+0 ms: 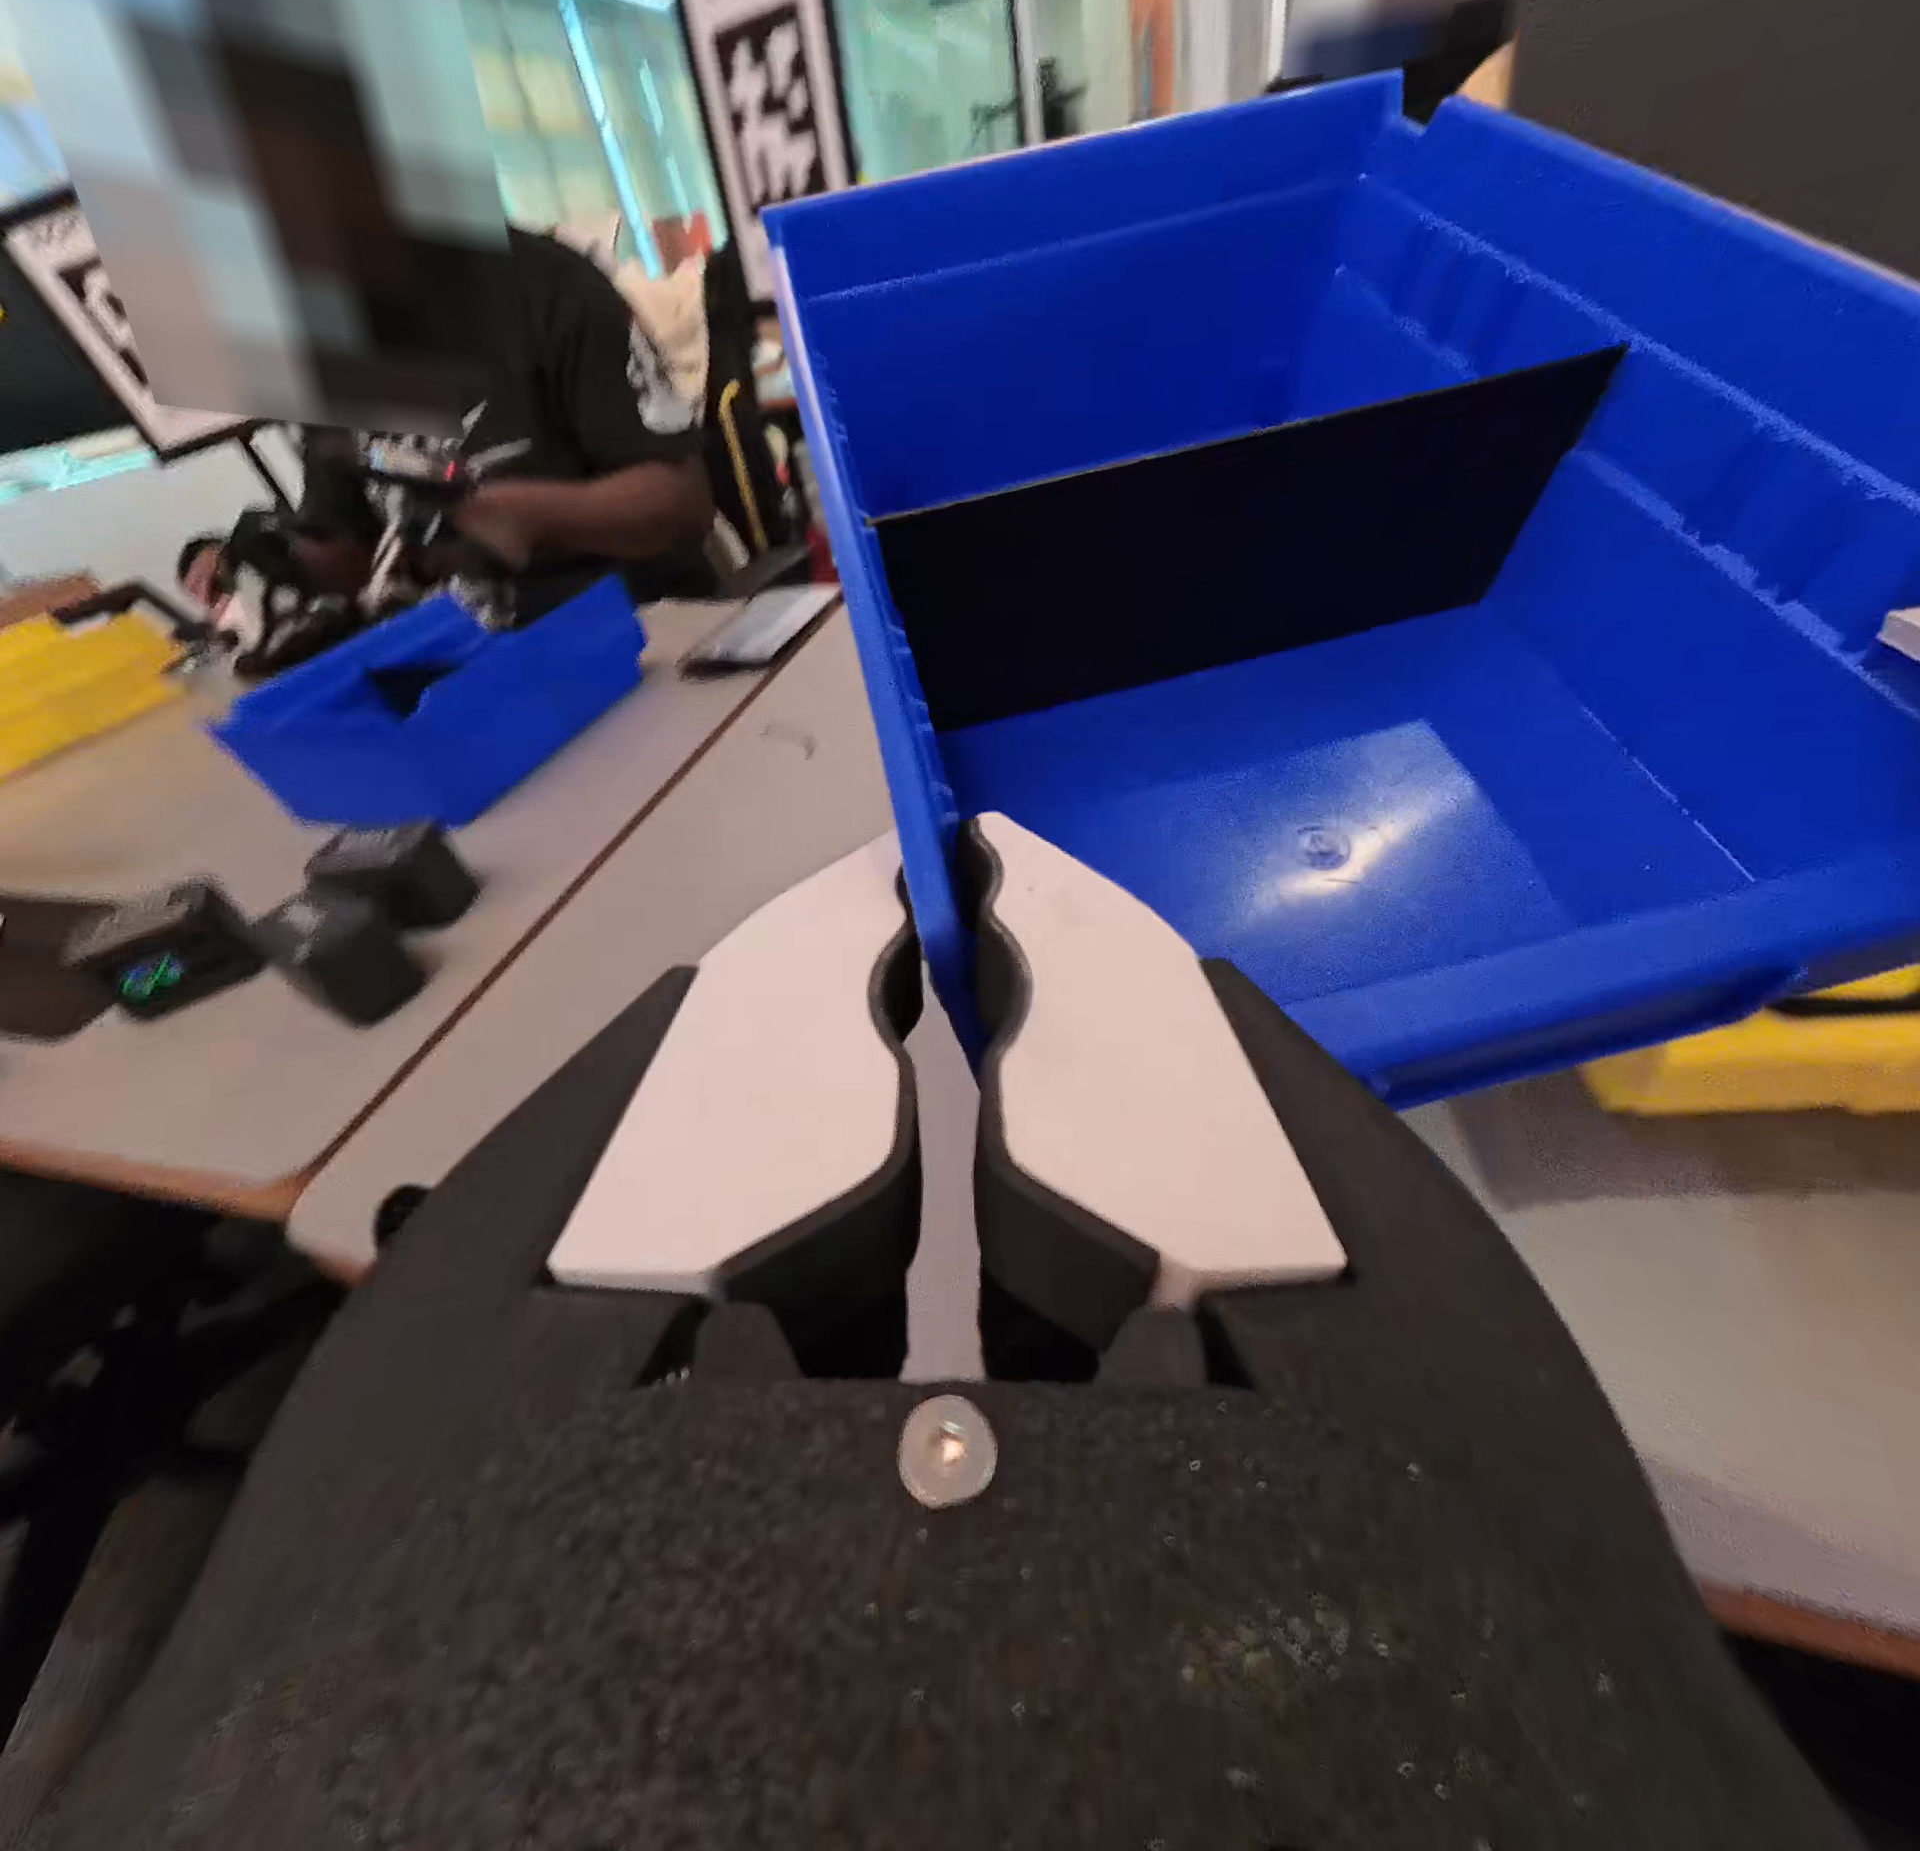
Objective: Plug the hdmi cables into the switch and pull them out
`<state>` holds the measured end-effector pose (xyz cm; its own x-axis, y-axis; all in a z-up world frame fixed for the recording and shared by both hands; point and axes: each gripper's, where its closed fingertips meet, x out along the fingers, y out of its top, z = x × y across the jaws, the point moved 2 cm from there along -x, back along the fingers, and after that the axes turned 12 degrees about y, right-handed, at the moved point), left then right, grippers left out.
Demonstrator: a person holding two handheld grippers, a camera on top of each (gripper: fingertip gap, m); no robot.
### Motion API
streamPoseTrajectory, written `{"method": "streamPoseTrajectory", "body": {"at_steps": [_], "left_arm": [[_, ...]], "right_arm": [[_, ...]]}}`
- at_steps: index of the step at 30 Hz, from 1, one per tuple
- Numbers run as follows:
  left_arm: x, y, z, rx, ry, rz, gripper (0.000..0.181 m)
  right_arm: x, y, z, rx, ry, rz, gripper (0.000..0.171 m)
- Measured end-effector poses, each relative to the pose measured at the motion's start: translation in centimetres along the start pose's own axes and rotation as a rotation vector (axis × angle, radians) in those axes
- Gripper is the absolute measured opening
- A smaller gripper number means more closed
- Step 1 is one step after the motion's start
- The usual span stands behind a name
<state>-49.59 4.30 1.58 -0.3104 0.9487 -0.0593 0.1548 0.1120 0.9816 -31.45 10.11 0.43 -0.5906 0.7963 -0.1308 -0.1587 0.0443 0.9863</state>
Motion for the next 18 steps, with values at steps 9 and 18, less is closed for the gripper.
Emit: {"method": "streamPoseTrajectory", "body": {"at_steps": [9, 18], "left_arm": [[-1.7, 12.4, 24.1, 0.055, -0.377, 0.186, 0.004], [-9.2, 4.1, 53.5, 0.179, -0.687, 0.008, 0.006]], "right_arm": [[-16.1, 4.1, 20.3, 0.024, -0.411, 0.078, 0.004], [-34.8, -11.6, 39.8, 0.285, -0.726, -0.183, 0.004]]}}
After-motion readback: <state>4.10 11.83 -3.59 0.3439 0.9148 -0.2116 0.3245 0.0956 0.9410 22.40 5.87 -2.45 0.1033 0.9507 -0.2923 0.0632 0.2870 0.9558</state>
